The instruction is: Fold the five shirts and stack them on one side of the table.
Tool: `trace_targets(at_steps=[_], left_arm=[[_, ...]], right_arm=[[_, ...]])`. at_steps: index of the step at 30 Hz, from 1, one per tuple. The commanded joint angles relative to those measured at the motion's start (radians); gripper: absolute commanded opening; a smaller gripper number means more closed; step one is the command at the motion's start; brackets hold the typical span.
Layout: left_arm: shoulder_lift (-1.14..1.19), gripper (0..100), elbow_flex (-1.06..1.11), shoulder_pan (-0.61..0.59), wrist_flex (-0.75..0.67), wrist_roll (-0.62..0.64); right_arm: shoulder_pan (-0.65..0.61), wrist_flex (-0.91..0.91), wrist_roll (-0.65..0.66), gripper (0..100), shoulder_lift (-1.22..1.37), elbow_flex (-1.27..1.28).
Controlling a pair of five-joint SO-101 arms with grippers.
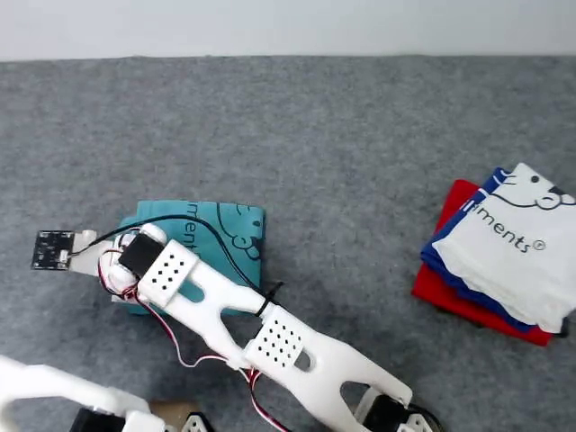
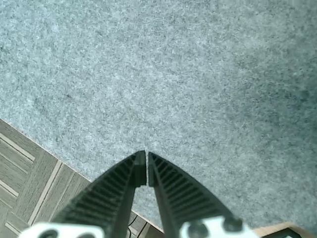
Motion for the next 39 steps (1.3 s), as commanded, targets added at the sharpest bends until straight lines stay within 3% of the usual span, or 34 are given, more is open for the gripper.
trace_targets(at_steps=[1, 4, 9, 13, 26, 33, 39], left_arm=[[-0.025, 2, -0.005, -0.002, -0.017, 0.006], [-0.025, 2, -0.005, 0.002, -0.017, 0.006], [-0.025, 2, -0.004, 0.003, -0.017, 0.008], [-0.025, 2, -0.004, 0.003, -0.015, 0.009], [-0.025, 2, -0.002, 0.061, -0.015, 0.009], [-0.025, 2, -0.002, 0.061, -0.017, 0.008], [-0.026, 2, 0.031, 0.061, -0.041, 0.008]], right_arm=[[0.036, 0.027, 0.008, 0.9, -0.094, -0.058], [0.064, 0.122, -0.002, 0.9, -0.156, -0.103], [0.108, 0.297, -0.144, 0.9, -0.24, -0.115], [0.15, 0.302, -0.249, 1.5, -0.306, -0.041], [0.259, 0.3, -0.792, 32.8, -0.71, 0.687], [0.237, 0.295, -0.901, 34.5, -0.733, 0.821], [0.239, 0.282, -0.907, 34.4, -0.593, 0.819]])
